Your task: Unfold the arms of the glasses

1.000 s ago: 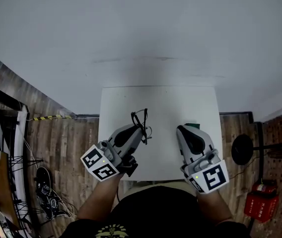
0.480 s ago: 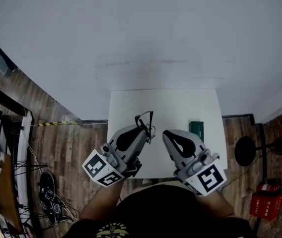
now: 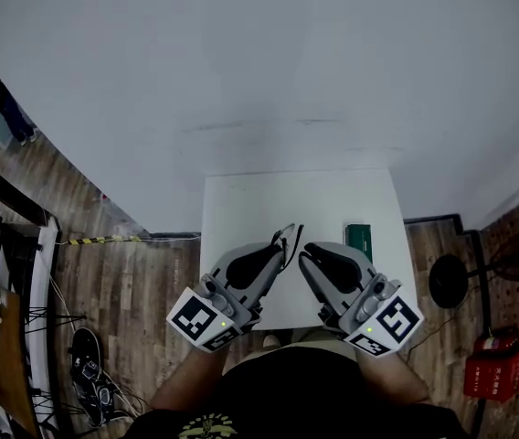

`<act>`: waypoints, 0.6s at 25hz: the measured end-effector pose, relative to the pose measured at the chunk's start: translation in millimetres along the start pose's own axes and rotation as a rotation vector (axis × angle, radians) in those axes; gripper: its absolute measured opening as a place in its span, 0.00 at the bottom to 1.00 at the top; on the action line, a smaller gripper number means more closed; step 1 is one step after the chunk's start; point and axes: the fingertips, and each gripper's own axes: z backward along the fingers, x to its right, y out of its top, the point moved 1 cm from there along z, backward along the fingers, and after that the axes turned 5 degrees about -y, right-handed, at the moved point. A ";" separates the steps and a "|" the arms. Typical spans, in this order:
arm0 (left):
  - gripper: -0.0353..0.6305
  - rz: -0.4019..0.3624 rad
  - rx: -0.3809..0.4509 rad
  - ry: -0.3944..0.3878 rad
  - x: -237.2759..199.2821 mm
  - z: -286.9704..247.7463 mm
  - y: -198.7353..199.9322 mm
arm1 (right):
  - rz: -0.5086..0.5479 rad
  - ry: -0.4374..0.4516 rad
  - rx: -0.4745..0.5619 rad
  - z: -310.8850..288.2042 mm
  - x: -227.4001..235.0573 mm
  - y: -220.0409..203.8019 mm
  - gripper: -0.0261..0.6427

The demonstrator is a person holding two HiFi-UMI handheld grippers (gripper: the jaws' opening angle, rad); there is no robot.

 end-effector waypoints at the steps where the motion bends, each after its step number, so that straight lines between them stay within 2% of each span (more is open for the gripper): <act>1: 0.09 -0.013 -0.009 0.000 2.2 0.9 -1.4 | -0.013 0.003 0.001 0.7 -1.2 -0.2 0.09; 9: 0.09 -0.087 -0.062 0.003 16.6 5.1 -3.1 | -0.052 0.028 -0.064 0.3 -20.2 -13.5 0.11; 15: 0.09 -0.020 -0.042 0.052 9.1 6.6 -9.3 | -0.055 -0.021 -0.092 11.1 -12.2 -15.2 0.09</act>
